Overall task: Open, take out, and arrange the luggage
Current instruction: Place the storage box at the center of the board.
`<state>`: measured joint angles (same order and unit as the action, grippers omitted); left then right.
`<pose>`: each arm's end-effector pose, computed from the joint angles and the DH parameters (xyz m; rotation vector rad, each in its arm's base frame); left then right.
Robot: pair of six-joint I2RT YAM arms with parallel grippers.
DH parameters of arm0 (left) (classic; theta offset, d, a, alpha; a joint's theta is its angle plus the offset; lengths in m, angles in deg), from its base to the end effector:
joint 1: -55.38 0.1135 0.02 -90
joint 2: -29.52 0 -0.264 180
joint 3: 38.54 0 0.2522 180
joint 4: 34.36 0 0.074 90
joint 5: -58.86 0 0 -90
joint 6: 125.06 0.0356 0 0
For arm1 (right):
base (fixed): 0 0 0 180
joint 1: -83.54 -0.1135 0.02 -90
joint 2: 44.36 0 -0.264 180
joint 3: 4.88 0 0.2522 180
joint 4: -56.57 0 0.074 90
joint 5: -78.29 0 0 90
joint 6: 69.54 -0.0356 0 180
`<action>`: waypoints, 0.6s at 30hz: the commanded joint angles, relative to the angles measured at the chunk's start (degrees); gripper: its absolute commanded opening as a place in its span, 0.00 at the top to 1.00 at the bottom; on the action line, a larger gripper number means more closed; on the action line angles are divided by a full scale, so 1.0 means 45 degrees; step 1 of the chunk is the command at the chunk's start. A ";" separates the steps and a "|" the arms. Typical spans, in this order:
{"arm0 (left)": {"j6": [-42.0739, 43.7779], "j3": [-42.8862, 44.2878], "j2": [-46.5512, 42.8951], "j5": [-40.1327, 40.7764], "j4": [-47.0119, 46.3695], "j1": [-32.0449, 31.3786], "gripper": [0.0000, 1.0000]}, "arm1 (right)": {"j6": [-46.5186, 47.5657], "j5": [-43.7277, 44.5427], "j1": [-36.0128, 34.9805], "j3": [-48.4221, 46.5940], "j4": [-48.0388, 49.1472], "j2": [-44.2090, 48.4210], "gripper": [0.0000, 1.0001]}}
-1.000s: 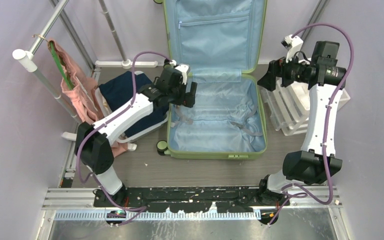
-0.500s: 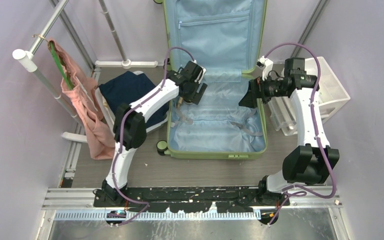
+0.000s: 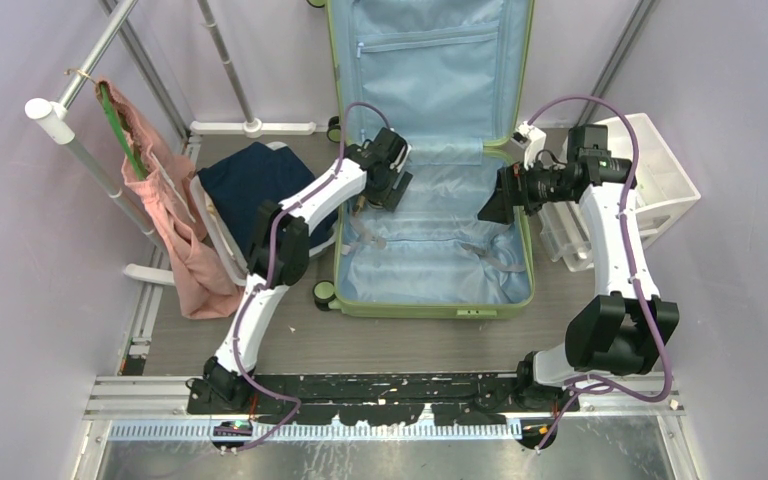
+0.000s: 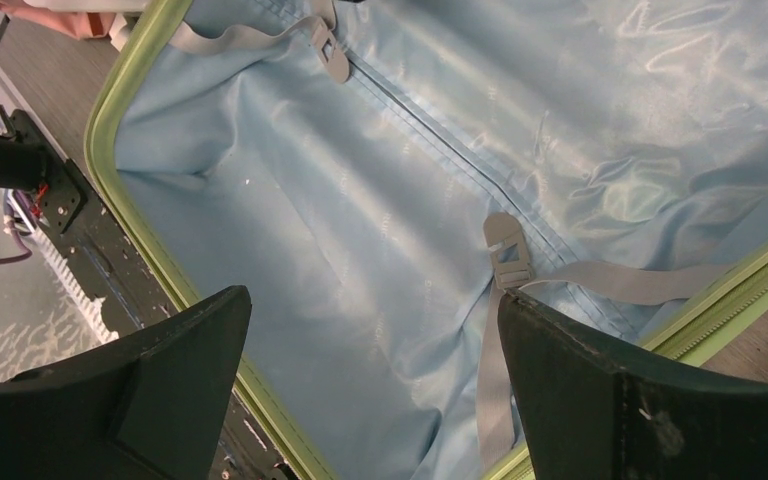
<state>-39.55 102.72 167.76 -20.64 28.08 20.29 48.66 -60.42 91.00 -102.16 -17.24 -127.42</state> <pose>0.4327 -0.2961 0.2088 0.6181 2.5051 -0.0157 0.2830 -0.0101 0.3534 -0.6857 2.1903 0.7921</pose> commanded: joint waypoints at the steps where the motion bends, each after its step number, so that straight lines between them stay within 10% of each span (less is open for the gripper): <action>1: -0.0310 0.0721 0.0136 -0.0109 -0.0913 0.0179 0.19 | -0.0115 -0.0076 -0.0038 0.0026 0.0415 0.0482 0.01; 18: -0.1378 0.1042 0.0850 -0.1459 -0.1482 0.0494 0.30 | -0.0271 -0.0054 -0.0038 0.0046 0.0454 0.0373 0.02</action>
<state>-44.14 105.43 171.06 -25.03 23.12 22.14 48.14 -60.38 91.00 -101.55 -17.00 -127.42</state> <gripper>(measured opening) 0.703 0.983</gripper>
